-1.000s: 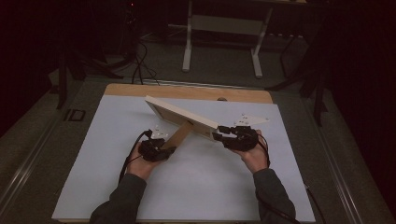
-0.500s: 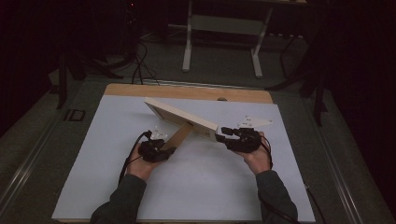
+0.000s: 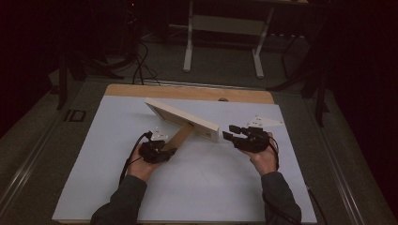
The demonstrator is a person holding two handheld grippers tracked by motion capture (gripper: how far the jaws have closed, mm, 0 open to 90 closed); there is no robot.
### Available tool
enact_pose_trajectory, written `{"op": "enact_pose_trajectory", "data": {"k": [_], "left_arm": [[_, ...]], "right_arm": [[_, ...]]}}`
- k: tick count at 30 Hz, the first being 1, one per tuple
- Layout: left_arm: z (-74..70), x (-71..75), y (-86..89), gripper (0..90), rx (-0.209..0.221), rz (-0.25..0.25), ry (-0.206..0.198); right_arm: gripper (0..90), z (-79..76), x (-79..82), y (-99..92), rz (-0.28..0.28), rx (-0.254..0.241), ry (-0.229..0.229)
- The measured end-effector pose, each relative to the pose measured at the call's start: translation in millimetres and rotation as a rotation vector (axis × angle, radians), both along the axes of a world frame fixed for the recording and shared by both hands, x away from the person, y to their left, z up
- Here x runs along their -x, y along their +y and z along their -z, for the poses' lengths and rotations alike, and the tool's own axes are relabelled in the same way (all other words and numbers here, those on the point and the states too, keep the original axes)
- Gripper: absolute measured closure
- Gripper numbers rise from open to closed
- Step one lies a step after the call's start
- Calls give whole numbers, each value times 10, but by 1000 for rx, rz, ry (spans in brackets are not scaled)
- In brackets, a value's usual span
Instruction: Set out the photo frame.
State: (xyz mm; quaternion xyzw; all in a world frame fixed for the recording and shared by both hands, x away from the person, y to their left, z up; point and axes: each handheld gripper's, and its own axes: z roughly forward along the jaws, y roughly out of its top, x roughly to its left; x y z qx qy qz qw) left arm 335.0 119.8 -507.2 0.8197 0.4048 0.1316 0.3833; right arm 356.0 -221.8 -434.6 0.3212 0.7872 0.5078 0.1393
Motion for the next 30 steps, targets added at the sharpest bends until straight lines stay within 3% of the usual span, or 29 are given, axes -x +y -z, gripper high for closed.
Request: {"op": "enact_pose_trajectory", "data": {"k": [6,13,14,23,30], "left_arm": [[-22,16,33,610,49,4,-1],[-52,39,64,557,66,11,-3],[-64,45,92,557,94,12,-3],[-146,80,229,539,196,21,12],[-230,56,339,570,251,6,16]], "right_arm": [[561,29,-19,-28,48,11,4],[575,51,-52,-65,108,5,16],[576,51,-54,-68,112,5,17],[592,89,-86,-77,128,17,32],[643,121,-117,-42,151,26,39]]}}
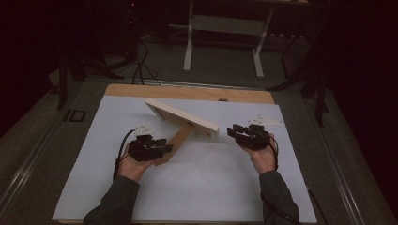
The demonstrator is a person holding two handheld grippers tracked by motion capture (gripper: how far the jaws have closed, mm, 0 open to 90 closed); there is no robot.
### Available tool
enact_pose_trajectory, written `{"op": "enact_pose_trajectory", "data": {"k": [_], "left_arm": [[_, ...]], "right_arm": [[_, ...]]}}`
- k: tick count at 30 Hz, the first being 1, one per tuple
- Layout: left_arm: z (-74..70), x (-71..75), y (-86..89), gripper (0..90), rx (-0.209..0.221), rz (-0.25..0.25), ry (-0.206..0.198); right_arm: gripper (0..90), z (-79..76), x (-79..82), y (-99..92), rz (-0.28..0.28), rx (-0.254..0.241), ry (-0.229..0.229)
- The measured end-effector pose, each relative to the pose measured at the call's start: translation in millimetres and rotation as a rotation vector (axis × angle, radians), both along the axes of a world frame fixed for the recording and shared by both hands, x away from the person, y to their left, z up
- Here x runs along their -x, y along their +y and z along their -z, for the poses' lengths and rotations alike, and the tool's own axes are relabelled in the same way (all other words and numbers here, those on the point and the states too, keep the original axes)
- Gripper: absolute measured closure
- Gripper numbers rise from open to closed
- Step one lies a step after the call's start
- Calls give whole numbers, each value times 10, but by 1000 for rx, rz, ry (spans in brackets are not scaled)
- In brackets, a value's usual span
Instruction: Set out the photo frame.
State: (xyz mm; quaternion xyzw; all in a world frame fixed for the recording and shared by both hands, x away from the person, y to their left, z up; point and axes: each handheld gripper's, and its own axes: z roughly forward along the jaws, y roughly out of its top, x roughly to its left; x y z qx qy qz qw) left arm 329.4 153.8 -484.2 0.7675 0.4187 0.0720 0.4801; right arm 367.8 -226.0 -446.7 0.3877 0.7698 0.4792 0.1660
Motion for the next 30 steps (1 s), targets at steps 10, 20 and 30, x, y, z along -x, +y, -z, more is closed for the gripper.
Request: {"op": "enact_pose_trajectory", "data": {"k": [10,20,30], "left_arm": [[-138,-69,75,622,-28,-40,-7],[-219,-134,24,711,-37,-81,-27],[-282,-193,-17,871,-45,-153,-42]], "right_arm": [[732,73,-32,8,36,7,23],[806,146,-69,103,44,11,34],[898,218,-114,196,53,23,38]]}}
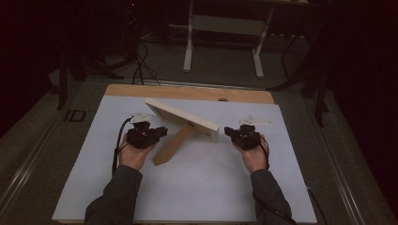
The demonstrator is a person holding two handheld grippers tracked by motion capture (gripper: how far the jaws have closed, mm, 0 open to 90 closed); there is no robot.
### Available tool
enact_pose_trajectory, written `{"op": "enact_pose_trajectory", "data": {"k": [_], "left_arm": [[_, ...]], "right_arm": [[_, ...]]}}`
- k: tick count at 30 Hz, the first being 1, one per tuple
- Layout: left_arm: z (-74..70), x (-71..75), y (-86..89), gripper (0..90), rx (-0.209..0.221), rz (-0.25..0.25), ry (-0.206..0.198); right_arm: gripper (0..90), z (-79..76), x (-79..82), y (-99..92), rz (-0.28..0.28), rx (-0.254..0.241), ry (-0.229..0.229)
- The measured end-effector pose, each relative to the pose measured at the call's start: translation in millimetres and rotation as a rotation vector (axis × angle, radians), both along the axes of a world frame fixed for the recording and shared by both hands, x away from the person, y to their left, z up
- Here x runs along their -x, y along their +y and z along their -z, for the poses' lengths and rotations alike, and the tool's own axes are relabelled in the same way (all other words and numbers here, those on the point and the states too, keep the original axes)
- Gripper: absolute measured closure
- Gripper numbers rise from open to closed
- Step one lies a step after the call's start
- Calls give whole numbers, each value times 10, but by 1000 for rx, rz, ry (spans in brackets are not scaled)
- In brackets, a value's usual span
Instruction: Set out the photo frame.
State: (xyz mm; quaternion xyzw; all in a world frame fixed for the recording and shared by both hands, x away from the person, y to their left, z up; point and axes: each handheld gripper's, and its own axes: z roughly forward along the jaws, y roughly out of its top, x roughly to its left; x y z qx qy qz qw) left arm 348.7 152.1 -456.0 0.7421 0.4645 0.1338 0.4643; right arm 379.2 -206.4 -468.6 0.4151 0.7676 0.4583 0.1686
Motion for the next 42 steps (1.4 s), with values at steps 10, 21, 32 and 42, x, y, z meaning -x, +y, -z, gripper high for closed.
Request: {"op": "enact_pose_trajectory", "data": {"k": [10,21,32,42], "left_arm": [[-37,-63,-73,900,-10,-17,-7],[-122,-122,-134,900,-11,-42,-32],[-145,-183,-176,900,-23,-57,-31],[-212,-231,-149,900,-42,-66,-36]], "right_arm": [[899,32,-27,106,-13,18,2],[899,21,-24,166,-20,14,-1],[899,1,-24,180,-27,35,2],[899,-23,-31,222,-50,71,-4]]}}
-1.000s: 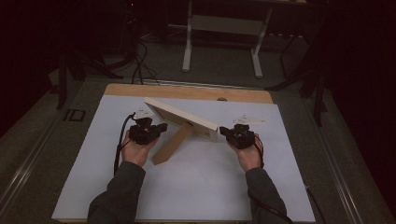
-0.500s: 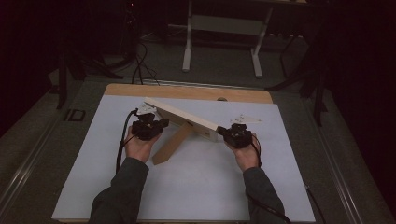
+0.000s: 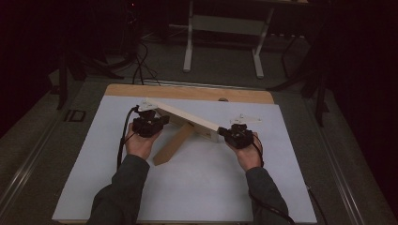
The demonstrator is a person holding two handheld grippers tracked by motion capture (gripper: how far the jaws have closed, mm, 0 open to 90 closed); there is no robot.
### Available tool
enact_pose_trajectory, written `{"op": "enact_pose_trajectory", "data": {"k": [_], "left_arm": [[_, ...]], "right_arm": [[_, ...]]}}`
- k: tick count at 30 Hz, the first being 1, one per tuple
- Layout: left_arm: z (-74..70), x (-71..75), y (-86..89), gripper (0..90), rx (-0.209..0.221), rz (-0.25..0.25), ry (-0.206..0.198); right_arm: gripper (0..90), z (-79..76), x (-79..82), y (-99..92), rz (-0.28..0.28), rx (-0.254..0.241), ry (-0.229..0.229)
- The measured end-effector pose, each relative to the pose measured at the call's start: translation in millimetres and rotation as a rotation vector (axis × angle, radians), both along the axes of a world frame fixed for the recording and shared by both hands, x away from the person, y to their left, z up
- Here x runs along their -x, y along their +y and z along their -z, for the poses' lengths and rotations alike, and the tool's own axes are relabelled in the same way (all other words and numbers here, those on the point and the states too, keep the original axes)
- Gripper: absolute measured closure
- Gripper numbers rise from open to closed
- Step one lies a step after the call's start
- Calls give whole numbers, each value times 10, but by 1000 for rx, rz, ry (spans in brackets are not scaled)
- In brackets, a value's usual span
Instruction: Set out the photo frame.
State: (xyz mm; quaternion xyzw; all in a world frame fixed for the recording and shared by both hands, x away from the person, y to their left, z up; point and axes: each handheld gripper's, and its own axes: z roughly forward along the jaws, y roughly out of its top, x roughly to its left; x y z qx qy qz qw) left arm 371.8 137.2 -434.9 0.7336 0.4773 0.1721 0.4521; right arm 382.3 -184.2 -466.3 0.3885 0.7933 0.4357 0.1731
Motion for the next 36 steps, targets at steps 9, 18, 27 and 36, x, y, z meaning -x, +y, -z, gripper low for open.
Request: {"op": "enact_pose_trajectory", "data": {"k": [9,18,27,36], "left_arm": [[0,-52,-25,900,-5,-13,3],[6,-86,-16,900,20,-7,23],[1,-88,-37,900,28,9,22],[-8,-79,-100,900,26,23,22]], "right_arm": [[899,-37,-29,10,-9,-3,10],[898,-68,-43,-13,-39,-10,10],[899,-95,-61,23,-51,-8,18],[899,-115,-24,44,-79,10,18]]}}
